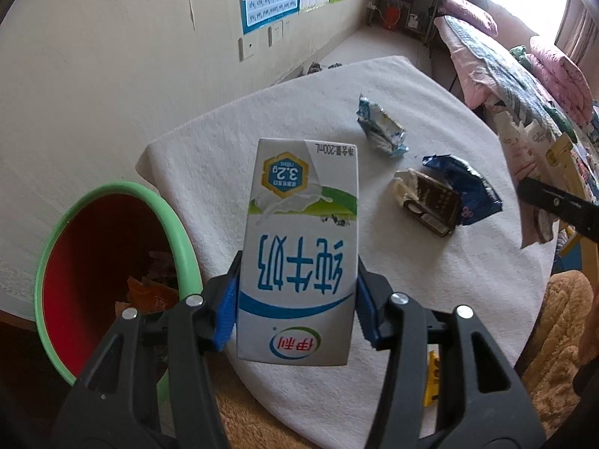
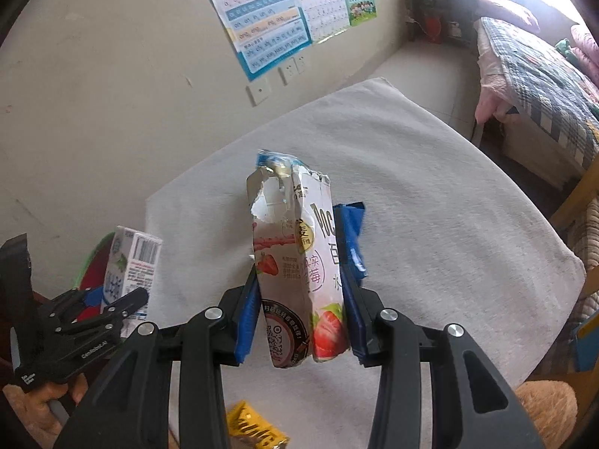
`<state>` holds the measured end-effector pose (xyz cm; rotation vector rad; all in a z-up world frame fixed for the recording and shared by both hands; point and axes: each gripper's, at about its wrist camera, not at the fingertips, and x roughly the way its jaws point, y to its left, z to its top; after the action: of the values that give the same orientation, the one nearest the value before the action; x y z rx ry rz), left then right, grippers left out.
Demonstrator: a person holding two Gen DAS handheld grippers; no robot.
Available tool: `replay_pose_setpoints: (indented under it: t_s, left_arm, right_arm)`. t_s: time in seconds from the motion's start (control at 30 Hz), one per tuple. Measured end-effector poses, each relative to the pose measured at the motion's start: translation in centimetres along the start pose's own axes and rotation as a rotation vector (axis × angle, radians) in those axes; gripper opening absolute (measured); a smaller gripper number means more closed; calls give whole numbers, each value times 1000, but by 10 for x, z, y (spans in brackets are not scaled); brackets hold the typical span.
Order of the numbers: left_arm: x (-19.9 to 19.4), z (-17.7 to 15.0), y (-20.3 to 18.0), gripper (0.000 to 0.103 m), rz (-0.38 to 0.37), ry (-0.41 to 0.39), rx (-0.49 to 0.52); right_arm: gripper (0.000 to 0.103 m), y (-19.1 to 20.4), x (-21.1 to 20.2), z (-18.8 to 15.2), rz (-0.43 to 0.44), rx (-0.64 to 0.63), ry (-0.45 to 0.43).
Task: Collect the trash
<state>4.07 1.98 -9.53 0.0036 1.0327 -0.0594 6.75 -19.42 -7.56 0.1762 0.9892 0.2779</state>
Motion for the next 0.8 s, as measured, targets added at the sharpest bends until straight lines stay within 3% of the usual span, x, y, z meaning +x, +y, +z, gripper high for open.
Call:
replay_pose_setpoints:
  t_s: [0.4,0.8]
  left_arm:
    - [-28,-4,4,51,15,-67,-23]
    - [-34,-11,25,51,37,-77,-75]
  right_arm:
    - [39,23,-20,-10,33,-35,-33]
    - [39,61,-21,-15,64,-122,-30]
